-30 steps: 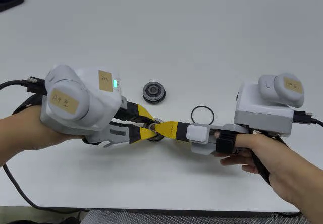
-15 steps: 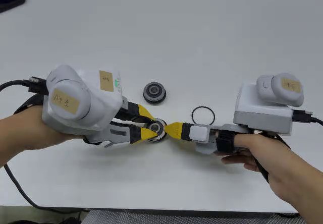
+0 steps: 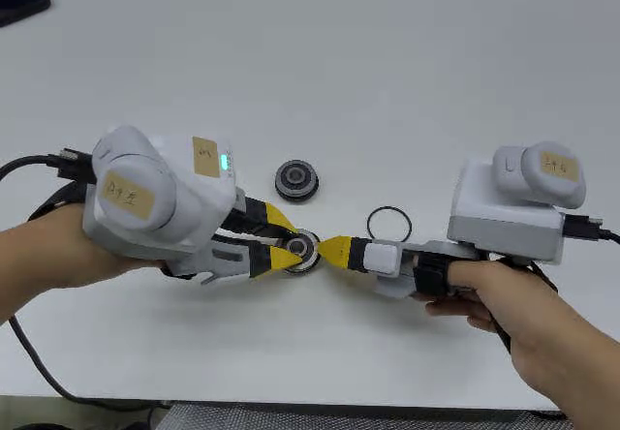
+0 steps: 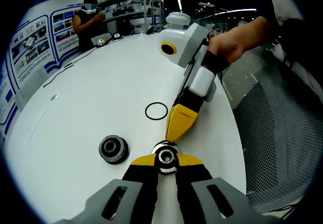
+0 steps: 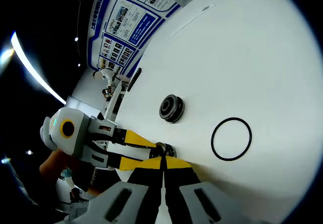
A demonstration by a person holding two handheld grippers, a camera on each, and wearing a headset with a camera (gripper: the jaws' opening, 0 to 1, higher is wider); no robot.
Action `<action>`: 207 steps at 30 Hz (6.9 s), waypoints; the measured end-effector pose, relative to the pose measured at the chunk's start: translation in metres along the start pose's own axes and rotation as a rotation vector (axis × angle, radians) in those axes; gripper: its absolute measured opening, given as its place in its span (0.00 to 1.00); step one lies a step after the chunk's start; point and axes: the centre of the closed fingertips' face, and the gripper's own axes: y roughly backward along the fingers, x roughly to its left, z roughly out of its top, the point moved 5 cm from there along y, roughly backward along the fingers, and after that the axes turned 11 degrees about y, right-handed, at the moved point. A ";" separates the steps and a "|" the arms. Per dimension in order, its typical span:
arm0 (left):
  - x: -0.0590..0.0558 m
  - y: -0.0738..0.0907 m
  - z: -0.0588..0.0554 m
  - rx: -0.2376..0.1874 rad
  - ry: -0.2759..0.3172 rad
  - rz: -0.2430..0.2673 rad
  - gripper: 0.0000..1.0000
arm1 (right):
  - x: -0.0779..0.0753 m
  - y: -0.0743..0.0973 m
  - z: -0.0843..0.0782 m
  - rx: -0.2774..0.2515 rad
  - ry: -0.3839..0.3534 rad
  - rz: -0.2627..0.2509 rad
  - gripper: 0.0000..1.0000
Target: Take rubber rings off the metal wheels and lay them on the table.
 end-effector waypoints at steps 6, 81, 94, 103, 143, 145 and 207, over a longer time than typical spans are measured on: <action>0.000 0.000 0.000 -0.001 0.000 -0.002 0.12 | 0.004 -0.001 0.001 -0.013 0.030 -0.024 0.01; 0.000 0.002 0.001 -0.003 0.012 -0.001 0.12 | 0.018 -0.008 0.012 -0.007 0.177 -0.030 0.01; 0.001 0.002 0.000 -0.047 0.103 0.025 0.13 | 0.013 -0.004 0.009 -0.034 0.071 -0.042 0.02; -0.001 0.012 0.002 -0.059 0.072 0.040 0.14 | 0.016 -0.004 0.009 -0.041 0.030 -0.019 0.02; 0.017 0.059 0.016 -0.182 0.111 0.215 0.20 | -0.057 0.056 0.015 -0.196 -0.162 -0.239 0.05; 0.018 0.059 0.016 -0.182 0.114 0.218 0.20 | -0.058 0.057 0.013 -0.191 -0.170 -0.245 0.05; 0.068 -0.009 0.023 -0.091 0.126 0.111 0.16 | -0.027 0.058 0.065 -0.344 0.083 -0.120 0.11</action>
